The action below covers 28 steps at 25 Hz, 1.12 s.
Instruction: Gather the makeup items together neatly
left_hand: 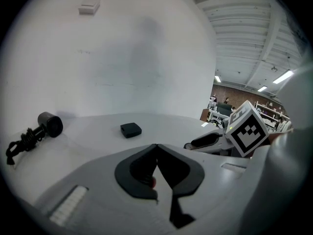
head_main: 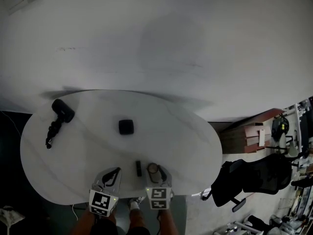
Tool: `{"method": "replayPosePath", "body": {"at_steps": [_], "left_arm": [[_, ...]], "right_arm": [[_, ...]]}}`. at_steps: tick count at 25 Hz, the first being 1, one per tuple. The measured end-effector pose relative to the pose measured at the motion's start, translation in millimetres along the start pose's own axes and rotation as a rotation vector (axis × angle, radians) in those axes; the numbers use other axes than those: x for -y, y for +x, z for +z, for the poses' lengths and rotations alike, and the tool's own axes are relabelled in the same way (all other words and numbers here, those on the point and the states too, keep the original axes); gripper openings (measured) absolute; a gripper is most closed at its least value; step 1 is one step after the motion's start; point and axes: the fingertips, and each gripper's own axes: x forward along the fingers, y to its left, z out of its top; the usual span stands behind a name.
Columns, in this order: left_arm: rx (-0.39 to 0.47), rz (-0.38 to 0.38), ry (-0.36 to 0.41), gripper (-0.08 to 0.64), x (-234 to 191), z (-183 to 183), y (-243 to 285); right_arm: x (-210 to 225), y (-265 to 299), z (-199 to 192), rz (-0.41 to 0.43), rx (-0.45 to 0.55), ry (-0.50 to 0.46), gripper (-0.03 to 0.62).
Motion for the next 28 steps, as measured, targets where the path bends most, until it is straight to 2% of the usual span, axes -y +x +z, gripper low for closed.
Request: {"method": "replayPosePath", "body": {"at_steps": [11, 28], "left_arm": [[-0.011, 0.022, -0.027, 0.011, 1.8, -11.3, 2.0], [-0.009, 0.027, -0.026, 0.011, 5.2, -8.4, 4.4]], "right_arm": [[1.9, 6.5, -5.9, 0.018, 0.012, 0.017, 0.216], [4.3, 5.1, -3.1, -0.013, 0.043, 0.038, 0.219]]}}
